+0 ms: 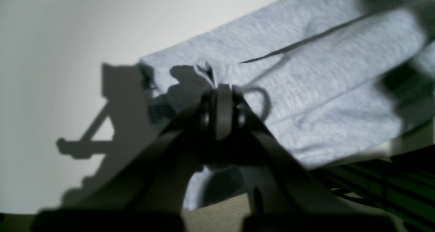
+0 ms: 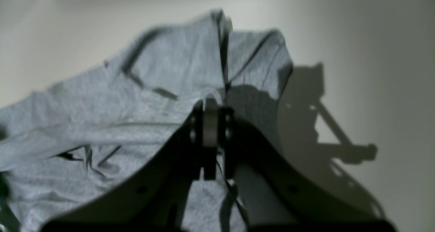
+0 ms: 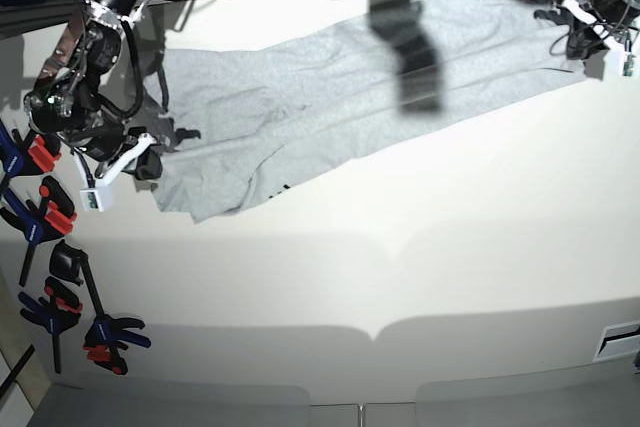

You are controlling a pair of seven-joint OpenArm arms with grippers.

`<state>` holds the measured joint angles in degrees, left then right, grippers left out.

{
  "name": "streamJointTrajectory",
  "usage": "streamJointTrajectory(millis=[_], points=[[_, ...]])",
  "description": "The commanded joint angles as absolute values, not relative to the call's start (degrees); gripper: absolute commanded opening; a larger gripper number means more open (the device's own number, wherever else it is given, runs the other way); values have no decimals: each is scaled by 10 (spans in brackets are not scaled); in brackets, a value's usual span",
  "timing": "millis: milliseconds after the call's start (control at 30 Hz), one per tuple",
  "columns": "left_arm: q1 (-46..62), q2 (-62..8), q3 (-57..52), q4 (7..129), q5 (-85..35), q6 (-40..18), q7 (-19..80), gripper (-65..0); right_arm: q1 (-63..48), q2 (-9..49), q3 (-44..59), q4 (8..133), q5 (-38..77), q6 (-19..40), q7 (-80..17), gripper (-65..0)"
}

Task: Fold the T-shirt properly
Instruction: 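Pull both held edges apart to stretch the grey shirt flat lengthwise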

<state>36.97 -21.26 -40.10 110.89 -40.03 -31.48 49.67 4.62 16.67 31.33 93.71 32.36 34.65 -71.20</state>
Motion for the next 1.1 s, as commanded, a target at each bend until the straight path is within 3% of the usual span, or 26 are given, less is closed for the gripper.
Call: streamJointTrajectory(millis=[0,533,600,667,767,967,1067], points=[[373,-219,-411,1117,-405,-311,497,-650,53,178,320,949,333,349,-700,-650],[402,-219,-412,1117,-461,-310,514,-650,27,178,328,949,332,350,-697,-650],[402,-219,-412,1117,-462,-310,524,-542,27,178,328,949,333,349,-702,-650],[402,-219,-412,1117,-461,-310,527,-437,27,178,328,949,333,350,-704,-542],[402,-219,-412,1117,-461,-288,527,-419,27,178,328,949,333,349,-704,-395],[400,-219,-412,1117,-467,-280,484,-419,31,178,328,949,379,350,-690,-383],[399,-217,-410,1117,-536,-278,451,-419,39,173,325,949,449,368,-670,-383]])
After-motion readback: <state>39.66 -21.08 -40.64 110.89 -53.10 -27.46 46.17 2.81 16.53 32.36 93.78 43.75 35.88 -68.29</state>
